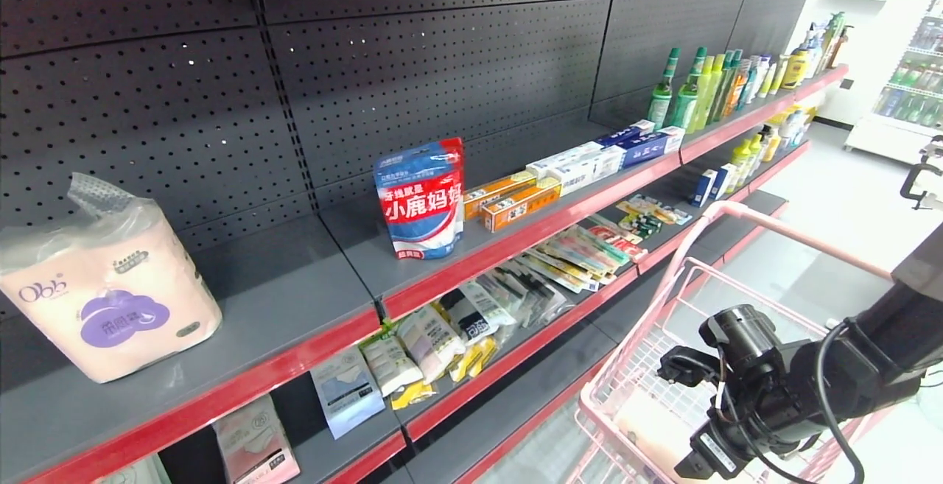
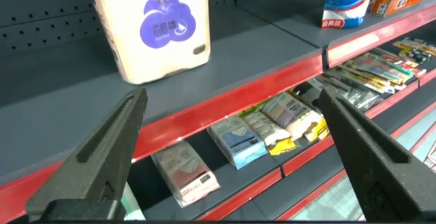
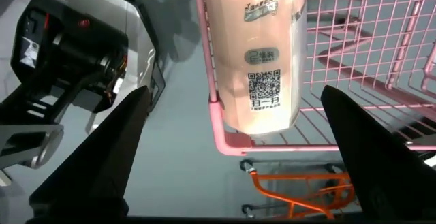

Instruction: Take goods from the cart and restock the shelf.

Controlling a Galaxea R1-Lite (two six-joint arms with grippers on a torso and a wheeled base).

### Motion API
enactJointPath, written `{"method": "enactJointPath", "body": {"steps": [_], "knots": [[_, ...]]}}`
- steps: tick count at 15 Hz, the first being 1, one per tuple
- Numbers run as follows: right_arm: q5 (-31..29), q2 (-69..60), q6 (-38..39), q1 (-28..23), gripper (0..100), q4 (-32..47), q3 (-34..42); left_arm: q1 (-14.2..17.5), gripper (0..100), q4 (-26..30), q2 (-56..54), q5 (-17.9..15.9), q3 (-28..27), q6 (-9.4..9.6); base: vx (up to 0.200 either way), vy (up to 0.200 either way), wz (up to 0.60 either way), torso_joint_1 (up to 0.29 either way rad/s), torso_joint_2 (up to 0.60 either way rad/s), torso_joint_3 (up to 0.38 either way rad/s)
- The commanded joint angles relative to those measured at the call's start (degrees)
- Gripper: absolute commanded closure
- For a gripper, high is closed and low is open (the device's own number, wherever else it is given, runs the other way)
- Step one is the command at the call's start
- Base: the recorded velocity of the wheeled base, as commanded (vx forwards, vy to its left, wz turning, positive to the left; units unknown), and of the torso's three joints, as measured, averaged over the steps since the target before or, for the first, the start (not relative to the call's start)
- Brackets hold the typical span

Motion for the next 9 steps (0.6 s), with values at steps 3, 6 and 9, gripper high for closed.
{"method": "enactJointPath", "body": {"steps": [3,6,9], "knots": [[0.0,-0.47,-0.07,0.19,0,-0.01,-0.24,0.0,0,-0.04,-0.01,0.01,0.0,0.0,0.0,0.0,0.0,-0.154,0.34,0.183],[0.0,-0.38,-0.07,0.27,0,-0.1,-0.24,0.0,0,-0.04,-0.01,0.01,0.0,0.0,0.0,0.0,0.0,-0.094,0.23,0.119],[-0.08,-0.12,-0.07,0.19,0,-0.01,-0.41,-0.09,0,-0.04,-0.01,0.01,0.0,-0.09,0.0,0.0,0.0,0.0,0.0,0.0]]}}
